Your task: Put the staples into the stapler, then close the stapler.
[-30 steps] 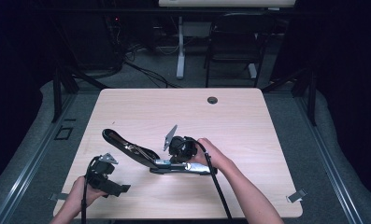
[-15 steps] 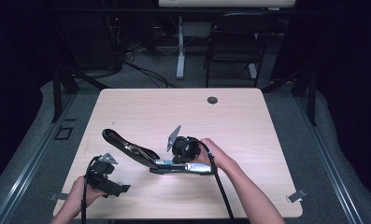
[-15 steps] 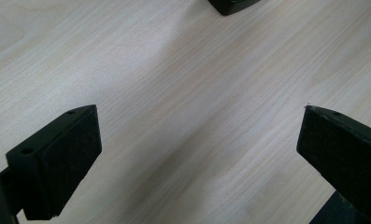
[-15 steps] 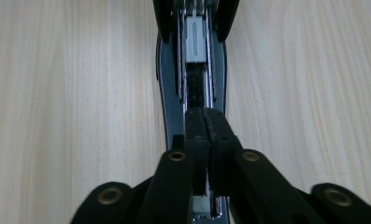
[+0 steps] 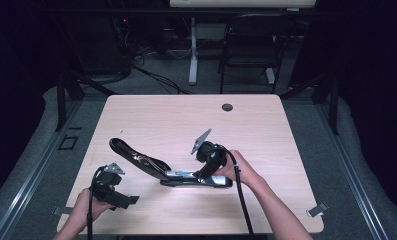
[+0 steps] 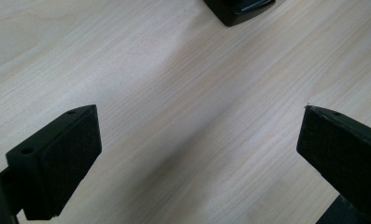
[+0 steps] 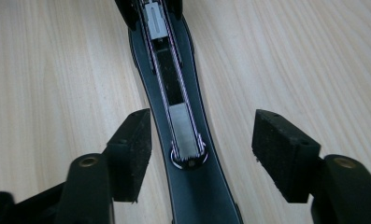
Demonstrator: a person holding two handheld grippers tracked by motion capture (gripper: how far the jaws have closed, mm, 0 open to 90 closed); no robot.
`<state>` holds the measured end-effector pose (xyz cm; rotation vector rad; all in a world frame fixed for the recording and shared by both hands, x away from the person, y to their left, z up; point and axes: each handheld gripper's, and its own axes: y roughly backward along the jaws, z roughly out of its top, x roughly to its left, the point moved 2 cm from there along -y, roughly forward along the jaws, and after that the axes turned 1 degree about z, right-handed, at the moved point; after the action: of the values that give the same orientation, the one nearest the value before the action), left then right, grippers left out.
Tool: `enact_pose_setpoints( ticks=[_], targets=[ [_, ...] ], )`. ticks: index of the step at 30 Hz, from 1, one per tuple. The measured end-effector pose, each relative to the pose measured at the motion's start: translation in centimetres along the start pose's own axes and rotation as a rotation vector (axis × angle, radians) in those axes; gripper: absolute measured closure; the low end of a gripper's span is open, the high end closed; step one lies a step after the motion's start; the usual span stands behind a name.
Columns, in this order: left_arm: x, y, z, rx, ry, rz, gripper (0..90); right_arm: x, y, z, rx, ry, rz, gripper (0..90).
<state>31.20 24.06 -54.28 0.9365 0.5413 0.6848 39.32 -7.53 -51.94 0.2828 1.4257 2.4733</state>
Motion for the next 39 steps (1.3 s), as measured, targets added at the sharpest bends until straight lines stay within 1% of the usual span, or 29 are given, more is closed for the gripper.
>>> enact_pose_setpoints(
  ticks=[2, 3, 6, 8, 9, 11, 14, 15, 16, 18, 20, 21, 22, 23, 25, 29, 30, 32, 34, 38, 39],
  targets=[
    [0.0, 0.0, 0.0, -0.004, 0.003, 0.001, 0.1, -0.1, 0.5, -0.5, -0.009, -0.036, -0.004, 33.2],
    [0.0, 0.0, 0.0, -0.004, 0.001, 0.001, 0.1, -0.1, 0.7, -0.8, -0.012, -0.051, -0.009, 30.0],
    [0.0, 0.1, 0.0, -0.01, 0.003, 0.002, 0.1, 0.0, 1.2, -1.7, -0.026, -0.093, -0.024, 28.9],
    [0.0, 0.2, 0.1, -0.018, 0.009, 0.002, 0.1, 0.1, 1.5, -2.3, -0.022, -0.112, -0.032, 27.4],
    [0.0, 0.2, 0.1, -0.02, 0.008, 0.004, 0.1, 0.3, 1.6, -2.5, -0.025, -0.119, -0.027, 26.5],
    [0.0, 0.3, 0.1, -0.026, 0.011, 0.004, 0.1, 0.5, 1.8, -3.1, -0.012, -0.131, -0.043, 25.2],
    [0.0, 0.3, 0.1, -0.03, 0.011, 0.004, 0.1, 0.8, 2.0, -3.8, -0.021, -0.159, -0.048, 25.0],
    [0.0, 0.3, 0.1, -0.031, 0.012, 0.005, 0.1, 0.9, 2.2, -4.0, 0.004, -0.164, -0.093, 24.9],
    [0.0, 0.4, 0.1, -0.032, 0.011, 0.005, 0.1, 0.9, 2.3, -4.1, 0.007, -0.171, -0.092, 24.9],
    [0.0, 0.4, 0.2, -0.036, 0.012, 0.005, 0.1, 1.1, 2.5, -4.5, 0.039, -0.181, -0.096, 24.6],
    [0.0, 0.4, 0.2, -0.04, 0.014, 0.006, 0.1, 1.3, 2.8, -4.8, 0.071, -0.193, -0.076, 24.6],
    [0.0, 0.4, 0.2, -0.042, 0.014, 0.005, 0.1, 1.4, 2.8, -4.9, 0.073, -0.2, -0.071, 24.5],
    [-0.1, 0.5, 0.2, -0.043, 0.012, 0.007, 0.1, 1.6, 2.3, -5.2, -0.007, -0.218, -0.096, 24.5],
    [-0.1, 0.5, 0.2, -0.044, 0.012, 0.006, 0.1, 1.8, 2.2, -5.3, -0.006, -0.218, -0.093, 24.5],
    [-0.1, 0.5, 0.2, -0.045, 0.012, 0.007, 0.1, 2.0, 2.3, -5.5, -0.003, -0.229, -0.104, 24.4],
    [-0.1, 0.5, 0.3, -0.054, 0.016, 0.016, 0.1, 2.4, 2.4, -5.9, -0.023, -0.254, -0.117, 24.4],
    [-0.1, 0.6, 0.3, -0.056, 0.018, 0.016, 0.1, 2.5, 2.5, -5.9, -0.018, -0.266, -0.124, 24.4],
    [-0.1, 0.6, 0.3, -0.061, 0.019, 0.018, 0.1, 2.6, 2.7, -6.1, -0.023, -0.274, -0.128, 24.4],
    [0.0, 0.7, 0.3, -0.069, 0.025, 0.02, 0.1, 2.7, 2.8, -6.4, -0.024, -0.285, -0.148, 24.4],
    [0.0, 0.9, 0.3, -0.085, 0.039, 0.021, 0.1, 3.0, 2.8, -6.9, -0.042, -0.332, -0.157, 24.5],
    [0.1, 0.9, 0.4, -0.09, 0.038, 0.022, 0.1, 3.1, 2.7, -7.0, -0.038, -0.342, -0.155, 24.5]
  ],
)
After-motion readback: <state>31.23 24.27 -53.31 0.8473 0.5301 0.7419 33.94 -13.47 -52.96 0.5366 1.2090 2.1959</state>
